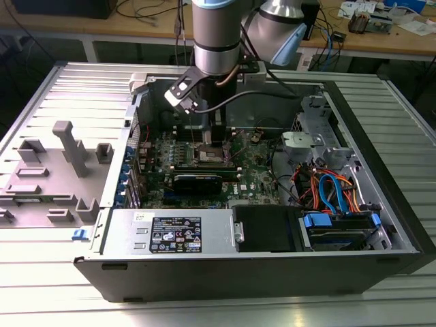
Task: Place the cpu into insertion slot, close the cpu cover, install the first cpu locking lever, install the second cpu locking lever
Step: 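Place the cpu into insertion slot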
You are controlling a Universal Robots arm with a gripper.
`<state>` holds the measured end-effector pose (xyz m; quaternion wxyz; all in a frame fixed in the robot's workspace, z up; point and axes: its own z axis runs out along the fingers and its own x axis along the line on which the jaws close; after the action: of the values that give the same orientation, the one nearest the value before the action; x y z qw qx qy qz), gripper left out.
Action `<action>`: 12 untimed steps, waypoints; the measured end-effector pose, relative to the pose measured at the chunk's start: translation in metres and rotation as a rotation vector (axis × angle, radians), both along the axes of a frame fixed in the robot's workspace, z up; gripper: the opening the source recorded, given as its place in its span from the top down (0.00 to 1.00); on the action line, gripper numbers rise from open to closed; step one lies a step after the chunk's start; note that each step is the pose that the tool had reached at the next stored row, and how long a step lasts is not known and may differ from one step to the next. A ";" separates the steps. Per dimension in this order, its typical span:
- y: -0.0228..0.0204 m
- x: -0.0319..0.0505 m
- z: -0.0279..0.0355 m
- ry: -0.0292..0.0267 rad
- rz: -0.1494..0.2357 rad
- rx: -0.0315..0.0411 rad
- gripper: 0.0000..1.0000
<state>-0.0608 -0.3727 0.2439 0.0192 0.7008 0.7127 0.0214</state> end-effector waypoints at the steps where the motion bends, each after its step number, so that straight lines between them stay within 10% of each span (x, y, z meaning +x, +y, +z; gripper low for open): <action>1: 0.0000 0.0000 -0.0025 0.0000 0.000 0.0000 0.45; 12: -0.0006 -0.0001 -0.0113 0.0000 -0.031 0.0000 0.45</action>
<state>-0.0608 -0.3733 0.2326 0.0196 0.7117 0.7019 0.0211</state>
